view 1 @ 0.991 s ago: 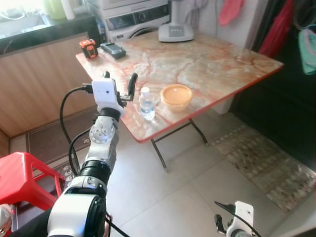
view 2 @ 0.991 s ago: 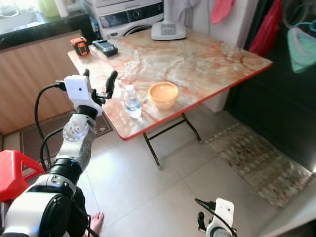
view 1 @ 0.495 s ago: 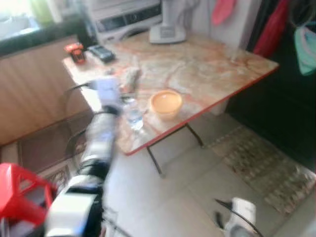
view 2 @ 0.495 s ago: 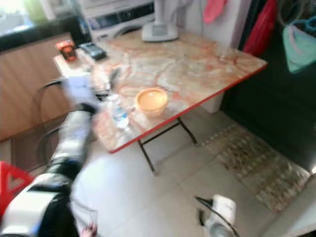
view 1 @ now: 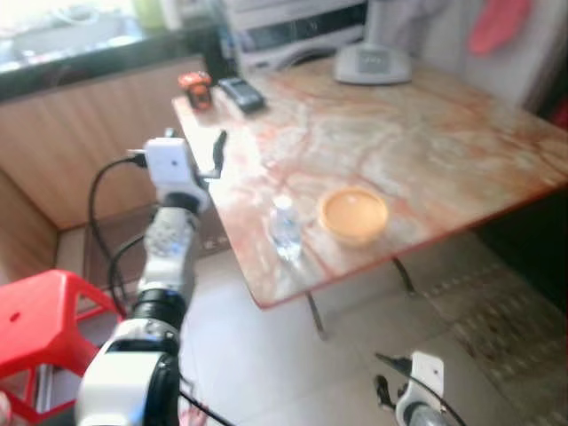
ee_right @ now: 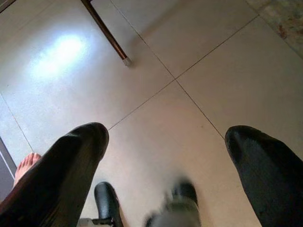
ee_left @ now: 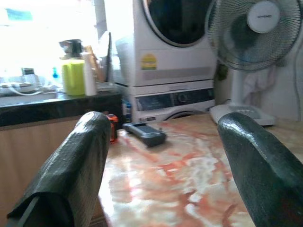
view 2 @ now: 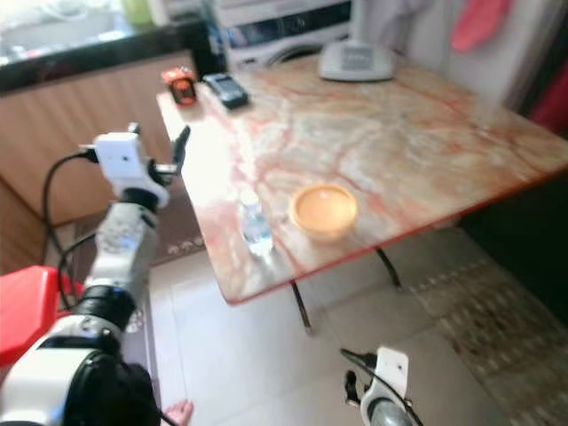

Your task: Restocking fridge

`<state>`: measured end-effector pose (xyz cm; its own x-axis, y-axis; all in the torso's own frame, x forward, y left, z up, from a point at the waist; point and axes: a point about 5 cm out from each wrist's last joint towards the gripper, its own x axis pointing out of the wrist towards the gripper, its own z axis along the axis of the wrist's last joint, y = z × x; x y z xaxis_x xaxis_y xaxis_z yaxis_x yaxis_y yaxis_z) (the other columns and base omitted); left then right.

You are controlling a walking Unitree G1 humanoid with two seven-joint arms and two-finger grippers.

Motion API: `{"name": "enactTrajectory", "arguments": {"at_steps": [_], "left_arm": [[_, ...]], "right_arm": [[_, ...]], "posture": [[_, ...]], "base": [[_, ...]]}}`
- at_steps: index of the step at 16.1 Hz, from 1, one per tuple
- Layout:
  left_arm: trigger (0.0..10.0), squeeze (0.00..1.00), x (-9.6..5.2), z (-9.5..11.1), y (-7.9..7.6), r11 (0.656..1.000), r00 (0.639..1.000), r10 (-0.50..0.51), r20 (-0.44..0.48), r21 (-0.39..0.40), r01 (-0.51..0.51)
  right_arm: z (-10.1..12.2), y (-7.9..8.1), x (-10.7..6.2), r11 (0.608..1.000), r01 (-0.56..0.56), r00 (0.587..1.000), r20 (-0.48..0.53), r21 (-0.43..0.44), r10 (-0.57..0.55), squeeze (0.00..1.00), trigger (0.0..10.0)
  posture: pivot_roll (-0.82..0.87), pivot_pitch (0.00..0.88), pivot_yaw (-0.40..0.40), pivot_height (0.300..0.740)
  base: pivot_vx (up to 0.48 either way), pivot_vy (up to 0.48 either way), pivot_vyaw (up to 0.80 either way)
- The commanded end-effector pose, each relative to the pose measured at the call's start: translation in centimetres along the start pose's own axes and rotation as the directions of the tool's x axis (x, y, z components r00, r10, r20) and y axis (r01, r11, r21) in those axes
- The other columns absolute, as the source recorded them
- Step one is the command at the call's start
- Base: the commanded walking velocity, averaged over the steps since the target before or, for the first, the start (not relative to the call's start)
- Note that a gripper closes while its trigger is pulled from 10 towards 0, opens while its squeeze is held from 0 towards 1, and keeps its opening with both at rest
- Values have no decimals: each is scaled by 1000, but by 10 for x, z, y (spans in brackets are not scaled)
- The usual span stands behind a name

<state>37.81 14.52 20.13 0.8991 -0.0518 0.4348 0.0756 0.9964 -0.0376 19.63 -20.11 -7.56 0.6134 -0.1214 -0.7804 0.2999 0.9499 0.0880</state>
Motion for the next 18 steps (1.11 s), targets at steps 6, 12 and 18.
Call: {"name": "enactTrajectory", "arguments": {"at_steps": [6,12,18], "left_arm": [[10000,0,-7,7,-41,935,941,-338,13,-107,337],[10000,0,-26,52,-72,689,701,-711,-59,-260,676],[10000,0,-4,84,-49,813,697,-571,-434,-182,553]], "right_arm": [[-19,-9,-5,999,13,999,-40,-34,-14,0,10000],[-55,-14,-15,994,12,990,-138,-105,-26,0,10000],[-76,-18,-22,943,-107,973,-228,-314,34,0,10000]], "posture": [[-63,59,110,740],[-47,16,112,740],[25,0,63,740]], "base": [[0,0,0],[0,0,0],[0,0,0]]}}
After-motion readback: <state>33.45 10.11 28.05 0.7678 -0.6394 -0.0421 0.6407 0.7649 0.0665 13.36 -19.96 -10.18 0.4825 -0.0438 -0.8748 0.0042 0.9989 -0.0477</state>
